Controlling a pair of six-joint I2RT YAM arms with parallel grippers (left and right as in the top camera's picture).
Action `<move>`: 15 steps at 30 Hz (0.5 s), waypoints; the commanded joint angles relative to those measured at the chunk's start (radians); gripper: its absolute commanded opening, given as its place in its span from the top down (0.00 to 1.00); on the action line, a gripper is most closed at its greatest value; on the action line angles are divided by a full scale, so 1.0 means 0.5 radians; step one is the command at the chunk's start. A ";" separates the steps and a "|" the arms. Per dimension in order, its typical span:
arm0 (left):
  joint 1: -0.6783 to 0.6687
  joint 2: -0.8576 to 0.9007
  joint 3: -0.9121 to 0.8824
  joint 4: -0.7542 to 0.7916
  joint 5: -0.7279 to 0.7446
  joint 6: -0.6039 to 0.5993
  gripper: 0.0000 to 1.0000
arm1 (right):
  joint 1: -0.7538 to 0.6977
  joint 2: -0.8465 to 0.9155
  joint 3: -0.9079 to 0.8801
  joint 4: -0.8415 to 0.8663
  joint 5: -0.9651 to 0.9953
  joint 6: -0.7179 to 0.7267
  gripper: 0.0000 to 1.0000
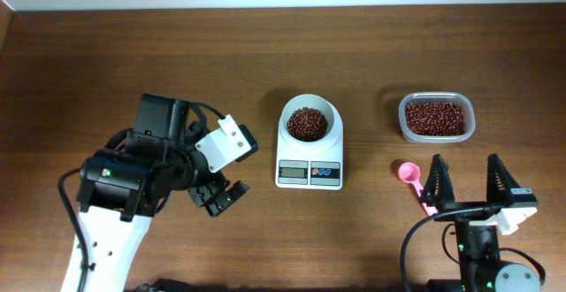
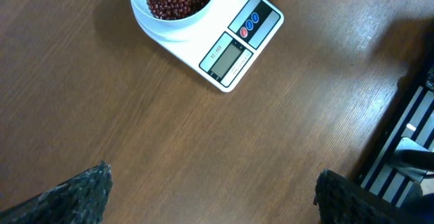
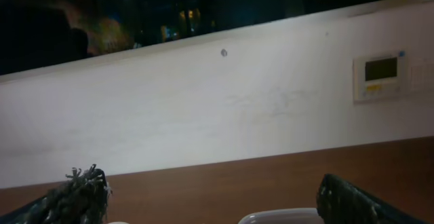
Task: Scoop and weigh 50g on scale
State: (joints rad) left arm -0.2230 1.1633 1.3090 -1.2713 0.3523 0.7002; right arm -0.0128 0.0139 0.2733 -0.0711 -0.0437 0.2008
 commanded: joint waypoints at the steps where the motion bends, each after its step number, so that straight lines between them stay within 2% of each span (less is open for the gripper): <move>1: 0.007 -0.001 0.001 0.003 0.029 0.033 0.01 | 0.012 -0.021 -0.066 -0.008 0.090 -0.028 0.01; 5: 0.007 -0.001 0.001 0.004 0.029 0.033 0.01 | 0.012 -0.021 -0.225 0.062 0.173 -0.028 0.01; 9: 0.007 -0.001 0.001 0.004 0.029 0.033 0.01 | 0.013 -0.021 -0.540 0.471 0.172 -0.027 0.01; 15: 0.007 -0.001 0.001 0.003 0.029 0.033 0.01 | 0.014 -0.021 -0.536 0.381 0.149 -0.027 0.01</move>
State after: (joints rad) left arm -0.2230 1.1633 1.3090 -1.2709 0.3523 0.7002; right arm -0.0128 0.0128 0.0101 0.1459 0.0292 0.1978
